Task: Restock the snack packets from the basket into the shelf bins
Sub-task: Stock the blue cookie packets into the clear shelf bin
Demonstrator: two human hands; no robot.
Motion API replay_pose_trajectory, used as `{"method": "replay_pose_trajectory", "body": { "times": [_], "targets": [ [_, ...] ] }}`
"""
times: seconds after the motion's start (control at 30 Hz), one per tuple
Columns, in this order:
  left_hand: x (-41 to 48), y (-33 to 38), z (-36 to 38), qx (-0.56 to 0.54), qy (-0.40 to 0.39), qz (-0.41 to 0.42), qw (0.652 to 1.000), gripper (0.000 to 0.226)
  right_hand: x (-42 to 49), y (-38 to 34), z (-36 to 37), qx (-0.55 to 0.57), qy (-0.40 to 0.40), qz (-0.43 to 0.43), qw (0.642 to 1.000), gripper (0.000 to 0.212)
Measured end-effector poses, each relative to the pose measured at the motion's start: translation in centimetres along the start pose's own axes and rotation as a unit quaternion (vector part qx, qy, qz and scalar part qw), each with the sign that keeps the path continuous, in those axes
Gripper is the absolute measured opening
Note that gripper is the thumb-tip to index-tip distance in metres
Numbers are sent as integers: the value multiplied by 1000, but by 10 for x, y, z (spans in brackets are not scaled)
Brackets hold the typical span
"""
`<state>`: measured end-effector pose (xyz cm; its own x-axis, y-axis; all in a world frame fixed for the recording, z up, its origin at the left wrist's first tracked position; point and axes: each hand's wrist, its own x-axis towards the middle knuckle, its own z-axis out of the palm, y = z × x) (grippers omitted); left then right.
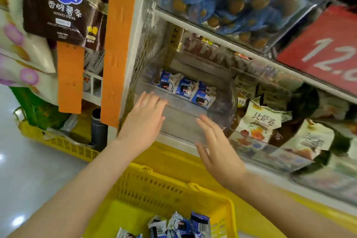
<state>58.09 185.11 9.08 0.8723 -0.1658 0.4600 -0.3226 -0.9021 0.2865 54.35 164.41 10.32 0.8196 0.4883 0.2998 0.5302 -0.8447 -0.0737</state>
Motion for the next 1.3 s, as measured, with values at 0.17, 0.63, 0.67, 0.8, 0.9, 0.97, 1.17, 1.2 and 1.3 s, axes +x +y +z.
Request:
{"method": "replay_pose_trajectory", "body": {
  "times": [0.17,0.63,0.67,0.8,0.9,0.97,1.17,1.2,1.3],
  "targets": [
    [-35,27,21,-90,92,-17,992,39,-55,1,35,11,63,-49,997,44],
    [-208,-32,217,-64,-478,-156,862,45,-176,1,228,201,-432,225,850,57],
    [-217,-40,224,-64,-497,-164,850,45,-180,-3,236,195,-452,216,843,60],
    [-237,-62,242,-56,-519,-159,838,41,-186,-11,256,184,-434,202,859,58],
    [-244,-68,252,-56,-500,-146,852,55,-186,-10,263,202,-420,214,858,55],
    [-246,-66,258,-48,-505,-131,852,63,-185,-7,266,215,-422,225,851,52],
    [-247,-51,270,9,-522,-119,844,55,-181,3,264,264,-432,260,822,49],
    [-248,-49,269,3,-537,-143,832,57,-180,3,262,274,-429,270,818,49],
    [-248,-45,263,-66,-537,-270,797,59,-177,-2,254,292,-401,286,820,51]
  ]
}}
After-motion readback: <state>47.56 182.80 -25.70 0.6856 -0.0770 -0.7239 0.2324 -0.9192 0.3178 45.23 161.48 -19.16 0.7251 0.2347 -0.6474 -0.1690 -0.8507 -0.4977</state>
